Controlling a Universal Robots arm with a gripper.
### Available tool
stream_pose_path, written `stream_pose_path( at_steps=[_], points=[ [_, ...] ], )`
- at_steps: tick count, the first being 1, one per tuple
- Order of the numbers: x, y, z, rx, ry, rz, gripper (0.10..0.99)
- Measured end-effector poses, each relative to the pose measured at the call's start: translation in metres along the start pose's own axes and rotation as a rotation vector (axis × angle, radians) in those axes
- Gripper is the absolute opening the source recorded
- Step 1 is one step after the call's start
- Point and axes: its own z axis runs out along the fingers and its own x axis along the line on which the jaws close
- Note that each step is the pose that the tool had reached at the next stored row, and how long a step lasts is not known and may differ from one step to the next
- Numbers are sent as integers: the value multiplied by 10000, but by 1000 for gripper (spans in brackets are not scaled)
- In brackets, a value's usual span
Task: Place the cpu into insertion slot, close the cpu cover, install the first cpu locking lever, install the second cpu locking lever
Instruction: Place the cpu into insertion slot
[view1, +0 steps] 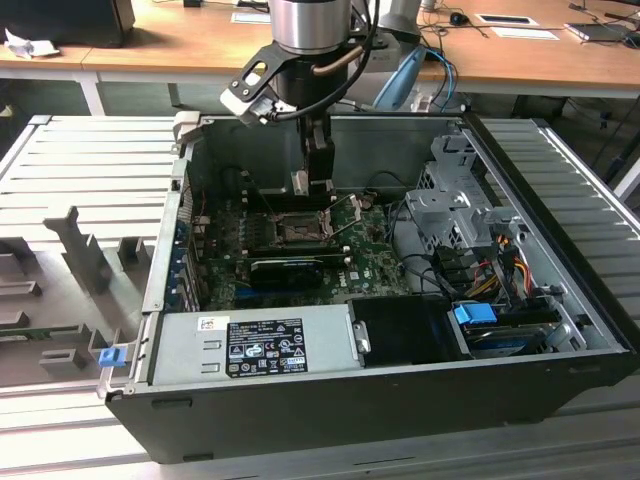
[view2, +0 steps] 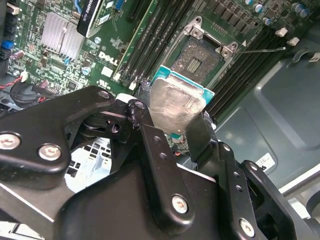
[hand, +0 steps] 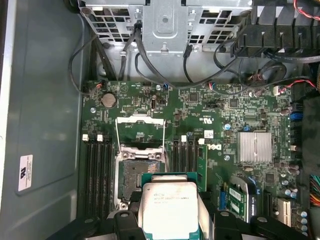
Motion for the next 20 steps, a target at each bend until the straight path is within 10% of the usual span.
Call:
stream_pose_path(
  at_steps=[20],
  points=[
    [-4,-33,245,14,-1,6,525]
  ],
)
